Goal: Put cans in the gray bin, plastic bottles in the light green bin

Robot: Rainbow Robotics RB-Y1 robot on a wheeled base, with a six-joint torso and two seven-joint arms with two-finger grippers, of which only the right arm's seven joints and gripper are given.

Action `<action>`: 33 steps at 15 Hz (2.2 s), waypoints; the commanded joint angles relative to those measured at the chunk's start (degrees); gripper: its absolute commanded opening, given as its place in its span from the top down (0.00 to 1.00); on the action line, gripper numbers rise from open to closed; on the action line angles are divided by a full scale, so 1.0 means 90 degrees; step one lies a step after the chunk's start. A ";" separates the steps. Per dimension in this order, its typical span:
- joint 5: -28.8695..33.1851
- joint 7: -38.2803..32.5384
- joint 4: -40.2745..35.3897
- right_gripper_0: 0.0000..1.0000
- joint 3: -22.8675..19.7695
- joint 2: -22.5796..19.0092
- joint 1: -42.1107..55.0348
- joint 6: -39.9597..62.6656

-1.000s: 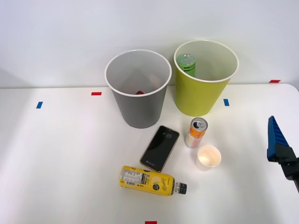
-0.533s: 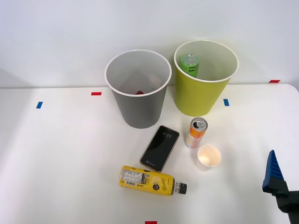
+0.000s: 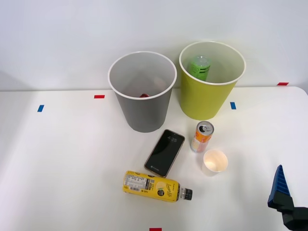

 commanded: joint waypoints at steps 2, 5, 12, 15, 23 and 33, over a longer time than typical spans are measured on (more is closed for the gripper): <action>0.1425 -0.1569 0.0846 0.00 -0.0060 0.0151 -0.0071 -0.0875; 0.2109 -0.2018 0.1657 0.00 0.0067 0.0063 -0.0061 -0.1900; 0.2031 -0.0592 0.2526 0.00 0.0828 -0.0855 0.0271 -0.3170; 0.1963 -0.0534 0.2868 0.00 0.1112 -0.0894 0.0330 -0.3277; 0.2275 -0.0534 0.3220 0.00 0.1776 -0.1041 0.0359 -0.3326; 0.2256 -0.0553 0.3220 0.00 0.1805 -0.1050 0.0349 -0.3365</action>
